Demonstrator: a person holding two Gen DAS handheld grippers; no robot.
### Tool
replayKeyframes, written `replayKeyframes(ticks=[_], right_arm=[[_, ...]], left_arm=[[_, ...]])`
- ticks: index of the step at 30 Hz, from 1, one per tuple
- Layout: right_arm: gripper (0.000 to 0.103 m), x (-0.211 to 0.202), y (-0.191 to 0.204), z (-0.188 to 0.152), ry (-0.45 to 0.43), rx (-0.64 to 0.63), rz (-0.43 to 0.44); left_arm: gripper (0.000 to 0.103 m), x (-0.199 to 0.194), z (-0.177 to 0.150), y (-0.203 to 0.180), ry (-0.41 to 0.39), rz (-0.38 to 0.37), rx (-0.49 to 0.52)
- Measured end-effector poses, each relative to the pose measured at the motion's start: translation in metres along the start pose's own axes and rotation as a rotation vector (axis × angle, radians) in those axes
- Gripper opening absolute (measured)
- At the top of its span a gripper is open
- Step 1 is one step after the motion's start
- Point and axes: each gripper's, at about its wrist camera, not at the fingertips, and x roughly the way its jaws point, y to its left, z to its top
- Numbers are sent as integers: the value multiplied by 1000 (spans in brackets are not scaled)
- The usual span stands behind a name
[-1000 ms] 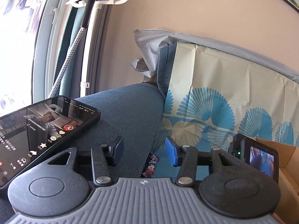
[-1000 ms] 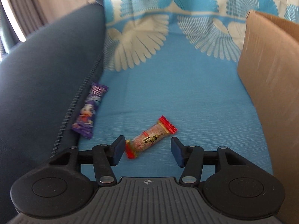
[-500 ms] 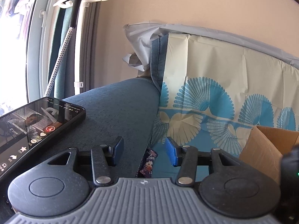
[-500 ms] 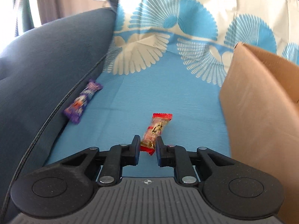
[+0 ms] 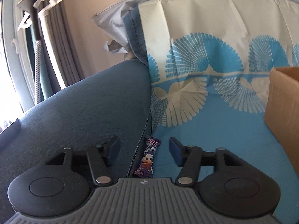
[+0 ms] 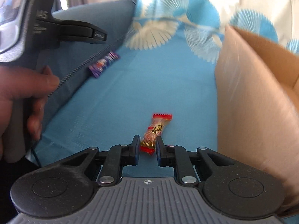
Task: Organize snacks
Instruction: 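Move both tools to the purple candy and red-wrapped candy on the sofa, then grasp the purple cow-print candy with the left tool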
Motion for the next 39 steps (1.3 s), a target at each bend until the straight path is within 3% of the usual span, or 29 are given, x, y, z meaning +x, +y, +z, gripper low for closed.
replayKeyframes(ticks=[2,6,8,13,17,18,19,25,31,34,39], right_arm=[[18,2,-1,2,-8,-10,1],[18,5,-7,3,1,26,19],[18,3,-7,3,3,32,24],[19,1,-9,3,11,53,44],[19,3,-9,2,13,49,48],[19,4,-9,3,13,49,48],[19,4,-9,2,13,49,47],[19,8,-9,5,6,38,37],[19,1,-4,1,-14,14,24],[19,-4,-4,1,-24,7,28],[19,-14,-3,-4,-23,-21,49]], left_arm=[[83,14,-3,-19,22,57,77],[82,43,-13,-42,85,133,179],[76,56,-15,-46,118,159,200],[44,89,-17,-44,232,208,198],[34,102,-18,-45,260,228,200],[25,105,-18,-43,270,224,191],[19,107,-18,-39,286,212,171],[15,89,-12,-18,261,90,54],[15,36,-7,16,227,-189,-199],[15,7,-1,30,188,-278,-258],[15,-24,0,48,269,-395,-298]])
